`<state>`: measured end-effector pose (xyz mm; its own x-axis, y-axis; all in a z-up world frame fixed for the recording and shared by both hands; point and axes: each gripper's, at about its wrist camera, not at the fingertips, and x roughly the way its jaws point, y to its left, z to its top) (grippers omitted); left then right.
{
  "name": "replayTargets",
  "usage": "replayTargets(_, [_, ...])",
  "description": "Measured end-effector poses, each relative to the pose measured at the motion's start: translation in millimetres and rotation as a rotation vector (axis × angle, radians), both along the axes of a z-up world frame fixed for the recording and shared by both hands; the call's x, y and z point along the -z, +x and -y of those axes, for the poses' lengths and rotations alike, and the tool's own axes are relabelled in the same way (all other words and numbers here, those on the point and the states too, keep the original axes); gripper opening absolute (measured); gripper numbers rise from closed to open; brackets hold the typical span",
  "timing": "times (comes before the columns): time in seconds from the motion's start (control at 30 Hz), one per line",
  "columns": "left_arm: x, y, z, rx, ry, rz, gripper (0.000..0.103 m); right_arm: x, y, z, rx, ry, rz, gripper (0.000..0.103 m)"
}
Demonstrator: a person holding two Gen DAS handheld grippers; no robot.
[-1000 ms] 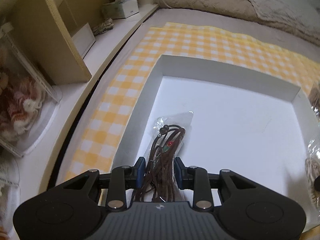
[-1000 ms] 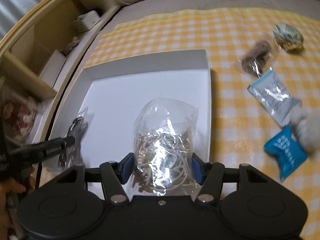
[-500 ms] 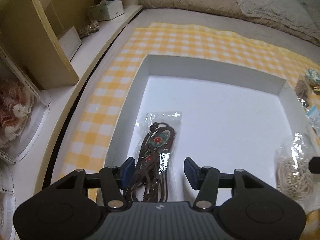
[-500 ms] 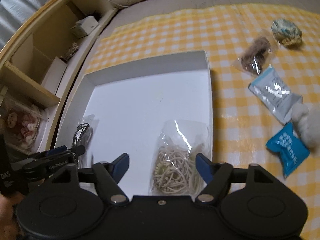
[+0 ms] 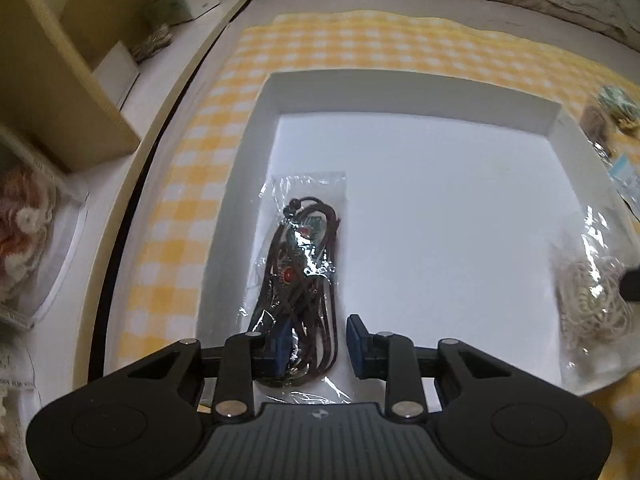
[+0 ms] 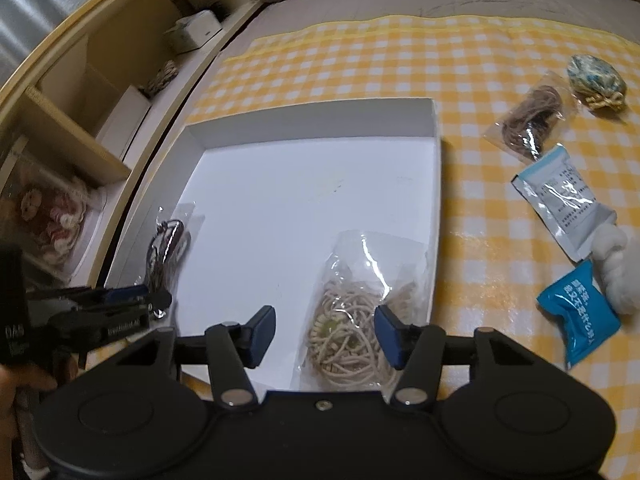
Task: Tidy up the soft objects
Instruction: 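Carry both bags into the white box and open both tools to release them, then withdraw both open tools from the box toward the remaining items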
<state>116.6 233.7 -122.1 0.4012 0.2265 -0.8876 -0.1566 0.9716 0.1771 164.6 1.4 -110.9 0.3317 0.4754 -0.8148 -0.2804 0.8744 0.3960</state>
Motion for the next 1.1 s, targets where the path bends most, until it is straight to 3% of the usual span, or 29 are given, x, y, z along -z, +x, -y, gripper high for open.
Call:
replayTargets(0.37, [-12.2,-3.6,6.1,-0.009,-0.043,0.047,0.035,15.5,2.4,-5.5,-0.041,-0.081,0.021,0.053])
replayTargets(0.43, [-16.0,-4.3,8.8,-0.006,-0.048,0.059,0.041,12.6,2.4,-4.9,-0.043,-0.083,0.021,0.052])
replayTargets(0.77, [-44.3,-14.0,27.8,0.020,-0.090,0.144,0.053,-15.9,-7.7,14.0,-0.041,-0.030,0.082,0.053])
replayTargets(0.97, [-62.3,-29.6,34.3,0.010,-0.105,0.196,0.063,-34.9,-19.3,25.6,-0.067,-0.041,0.178,0.070])
replayTargets(1.1, [-74.2,-41.9,37.7,0.004,-0.110,0.230,0.079,-44.6,-27.2,33.7,-0.065,-0.052,0.230,0.079])
